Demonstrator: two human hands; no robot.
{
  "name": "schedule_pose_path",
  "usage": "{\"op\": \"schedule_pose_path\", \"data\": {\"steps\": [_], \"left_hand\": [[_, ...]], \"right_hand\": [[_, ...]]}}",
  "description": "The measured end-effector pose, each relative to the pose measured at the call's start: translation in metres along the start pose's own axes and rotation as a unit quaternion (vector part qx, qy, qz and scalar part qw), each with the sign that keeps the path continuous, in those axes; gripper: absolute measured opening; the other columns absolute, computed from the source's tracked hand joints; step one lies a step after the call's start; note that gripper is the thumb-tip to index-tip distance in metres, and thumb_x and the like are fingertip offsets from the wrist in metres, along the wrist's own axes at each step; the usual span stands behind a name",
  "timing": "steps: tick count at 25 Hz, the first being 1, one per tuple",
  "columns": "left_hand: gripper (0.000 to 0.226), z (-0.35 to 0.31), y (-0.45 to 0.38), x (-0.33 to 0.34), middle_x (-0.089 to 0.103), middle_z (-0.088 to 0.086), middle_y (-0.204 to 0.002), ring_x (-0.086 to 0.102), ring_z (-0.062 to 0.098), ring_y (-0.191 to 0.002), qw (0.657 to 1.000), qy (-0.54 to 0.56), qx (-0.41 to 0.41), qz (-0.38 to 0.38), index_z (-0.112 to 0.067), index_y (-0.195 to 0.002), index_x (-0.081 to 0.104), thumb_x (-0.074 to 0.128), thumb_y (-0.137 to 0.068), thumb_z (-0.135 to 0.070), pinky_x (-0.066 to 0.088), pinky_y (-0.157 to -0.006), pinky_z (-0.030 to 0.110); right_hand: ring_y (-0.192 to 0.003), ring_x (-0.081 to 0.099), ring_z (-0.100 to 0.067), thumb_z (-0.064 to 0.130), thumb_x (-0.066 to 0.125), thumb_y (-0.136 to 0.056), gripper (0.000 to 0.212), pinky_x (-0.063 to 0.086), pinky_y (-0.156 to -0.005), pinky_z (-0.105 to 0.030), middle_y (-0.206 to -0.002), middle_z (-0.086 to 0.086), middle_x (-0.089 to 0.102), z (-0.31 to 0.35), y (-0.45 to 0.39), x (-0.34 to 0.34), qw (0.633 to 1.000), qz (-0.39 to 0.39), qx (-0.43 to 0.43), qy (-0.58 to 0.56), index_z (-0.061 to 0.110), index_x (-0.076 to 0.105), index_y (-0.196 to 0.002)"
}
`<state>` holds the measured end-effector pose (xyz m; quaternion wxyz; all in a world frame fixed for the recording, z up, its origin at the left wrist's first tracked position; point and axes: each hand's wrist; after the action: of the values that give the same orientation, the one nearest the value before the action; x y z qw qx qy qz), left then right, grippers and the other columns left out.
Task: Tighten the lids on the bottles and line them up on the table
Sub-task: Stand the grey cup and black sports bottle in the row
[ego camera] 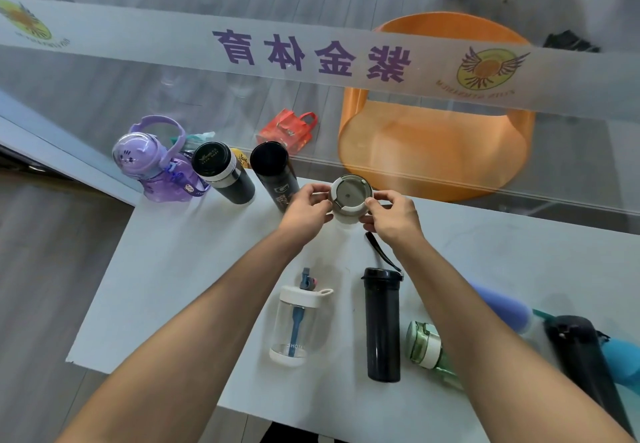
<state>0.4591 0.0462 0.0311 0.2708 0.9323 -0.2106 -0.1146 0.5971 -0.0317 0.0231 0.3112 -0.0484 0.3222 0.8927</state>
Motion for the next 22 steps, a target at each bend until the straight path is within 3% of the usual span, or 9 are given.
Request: {"op": "schedule_pose_path", "data": {"steps": [2,4,7,8,10,12,15,19,22], "left_hand": [[0.023,0.002,0.000,0.002,0.065,0.009,-0.120,0.065,0.024,-0.110,1.000,-0.010,0.004,0.005,-0.015,-0.112,0.056,0.051,-0.094,-0.003,0.056,-0.093,0.037],[0.025,0.006,0.001,0.001,0.060,0.007,-0.127,0.063,0.025,-0.113,0.999,-0.037,0.010,-0.012,-0.019,-0.116,0.054,0.054,-0.093,-0.011,0.055,-0.095,0.041],[0.027,0.027,0.014,0.003,0.061,0.005,-0.115,0.063,0.027,-0.105,0.995,-0.064,-0.001,-0.083,-0.025,-0.117,0.053,0.053,-0.090,-0.020,0.055,-0.096,0.047],[0.026,0.039,0.022,0.007,0.062,0.005,-0.110,0.065,0.026,-0.100,0.994,-0.068,-0.017,-0.087,-0.024,-0.117,0.053,0.051,-0.091,-0.021,0.056,-0.094,0.047],[0.029,0.069,0.042,0.026,0.063,0.004,-0.102,0.065,0.024,-0.086,0.993,-0.084,-0.075,-0.034,-0.019,-0.120,0.056,0.049,-0.093,-0.020,0.057,-0.093,0.047],[0.036,0.094,0.055,0.048,0.060,0.004,-0.095,0.061,0.022,-0.076,0.984,-0.096,-0.145,0.028,-0.015,-0.126,0.055,0.050,-0.091,-0.019,0.057,-0.093,0.047],[0.037,0.108,0.057,0.066,0.058,0.005,-0.091,0.055,0.023,-0.075,0.971,-0.088,-0.213,0.063,-0.014,-0.130,0.051,0.047,-0.094,-0.022,0.055,-0.083,0.040],[0.034,0.104,0.064,0.066,0.066,0.011,-0.106,0.065,0.026,-0.095,0.977,-0.054,-0.184,0.089,-0.013,-0.127,0.052,0.044,-0.094,-0.018,0.057,-0.086,0.042],[0.029,0.085,0.084,0.057,0.066,0.009,-0.113,0.067,0.021,-0.099,0.989,-0.033,-0.120,0.077,-0.019,-0.124,0.050,0.045,-0.096,-0.017,0.060,-0.079,0.036]], "right_hand": [[-0.081,0.077,-0.027,0.028,0.061,-0.096,0.014,0.063,-0.083,-0.046,-0.092,-0.009,0.075,-0.001,0.000,0.000,1.000,0.002,0.000,-0.004,0.020,0.063,-0.107],[-0.089,0.075,-0.026,0.039,0.059,-0.094,0.031,0.061,-0.088,-0.046,-0.105,-0.011,0.074,-0.004,0.002,-0.003,1.000,-0.009,0.012,0.014,0.018,0.063,-0.116],[-0.117,0.062,-0.031,0.044,0.049,-0.097,0.047,0.046,-0.098,-0.034,-0.129,-0.011,0.066,-0.022,0.018,-0.021,0.990,-0.034,0.032,0.135,0.015,0.056,-0.133],[-0.124,0.056,-0.033,0.041,0.046,-0.098,0.049,0.042,-0.100,-0.036,-0.135,-0.013,0.061,-0.032,0.027,-0.027,0.983,-0.031,0.045,0.173,0.012,0.053,-0.137],[-0.132,0.049,-0.035,0.038,0.042,-0.100,0.051,0.038,-0.104,-0.039,-0.141,-0.018,0.056,-0.056,0.044,-0.033,0.967,-0.018,0.077,0.242,0.007,0.048,-0.139],[-0.128,0.050,-0.036,0.036,0.038,-0.099,0.048,0.038,-0.097,-0.039,-0.137,-0.021,0.058,-0.079,0.051,-0.032,0.952,-0.004,0.116,0.282,0.004,0.050,-0.133],[-0.110,0.056,-0.034,0.038,0.039,-0.101,0.048,0.038,-0.083,-0.033,-0.130,-0.019,0.062,-0.097,0.047,-0.028,0.959,0.028,0.161,0.229,0.001,0.056,-0.128],[-0.103,0.055,-0.027,0.042,0.044,-0.100,0.043,0.042,-0.084,-0.033,-0.120,-0.011,0.062,-0.095,0.058,-0.028,0.979,0.012,0.135,0.153,0.010,0.056,-0.128],[-0.101,0.057,-0.028,0.042,0.047,-0.100,0.035,0.046,-0.087,-0.036,-0.110,-0.008,0.060,-0.083,0.081,-0.036,0.991,-0.045,0.089,0.089,0.013,0.054,-0.119]]}}
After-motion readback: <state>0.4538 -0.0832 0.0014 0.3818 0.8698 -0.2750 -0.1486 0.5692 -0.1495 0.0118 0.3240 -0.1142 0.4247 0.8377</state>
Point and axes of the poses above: each hand's wrist, its own y-axis away from the middle knuckle, its own x-axis out of the palm, z = x × y
